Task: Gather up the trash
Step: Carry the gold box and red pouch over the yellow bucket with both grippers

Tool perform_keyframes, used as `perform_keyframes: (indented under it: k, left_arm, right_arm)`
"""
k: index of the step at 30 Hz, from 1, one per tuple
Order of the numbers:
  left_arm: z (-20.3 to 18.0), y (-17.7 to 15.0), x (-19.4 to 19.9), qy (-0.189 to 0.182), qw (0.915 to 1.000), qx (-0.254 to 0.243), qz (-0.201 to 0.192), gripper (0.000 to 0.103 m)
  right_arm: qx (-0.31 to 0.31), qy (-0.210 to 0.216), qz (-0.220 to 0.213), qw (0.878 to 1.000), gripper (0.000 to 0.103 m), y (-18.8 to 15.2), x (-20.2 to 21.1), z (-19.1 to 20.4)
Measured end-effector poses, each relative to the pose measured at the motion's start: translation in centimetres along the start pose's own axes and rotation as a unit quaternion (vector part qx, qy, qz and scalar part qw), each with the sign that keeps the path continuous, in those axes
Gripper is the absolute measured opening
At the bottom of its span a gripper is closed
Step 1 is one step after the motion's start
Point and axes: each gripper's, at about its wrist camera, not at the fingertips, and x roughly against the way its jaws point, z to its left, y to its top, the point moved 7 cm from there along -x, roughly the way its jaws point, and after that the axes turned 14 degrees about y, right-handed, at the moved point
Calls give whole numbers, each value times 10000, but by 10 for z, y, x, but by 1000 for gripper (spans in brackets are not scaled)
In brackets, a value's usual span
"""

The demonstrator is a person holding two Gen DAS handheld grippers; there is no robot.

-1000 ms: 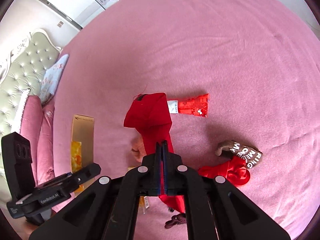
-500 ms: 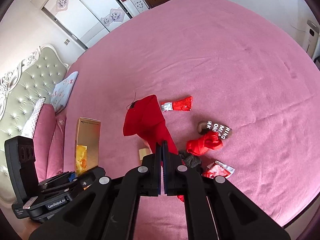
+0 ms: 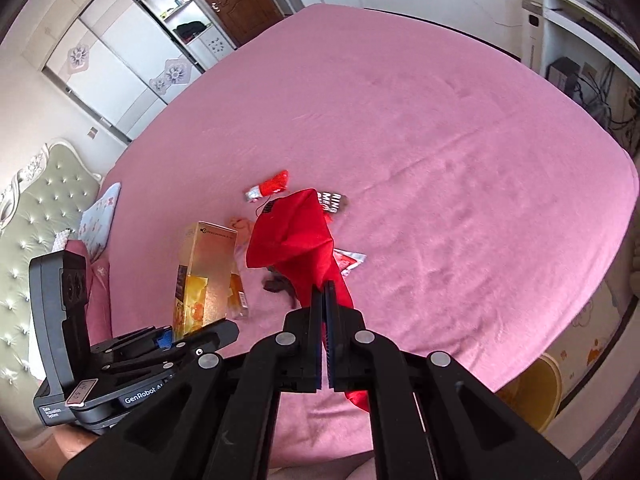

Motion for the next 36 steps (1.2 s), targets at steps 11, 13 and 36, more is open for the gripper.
perform_keyframes:
  k: [11,13,36]
  left_arm:
    - [-168,-44,-31,-476,9894,-1261,546,38]
    - [-196,-54,-37,-495,9858,-1479,627,38]
    - [-368,-198,-170,-169,9335,-2970,2003,38]
  right_arm:
    - [-898,-612,-467,9930,2,-58,113,-120]
    - [-1043,-690,-502,9909,2,-71,129,-140]
    - [-2732,-945,-174,9571,2,-219,156,-330]
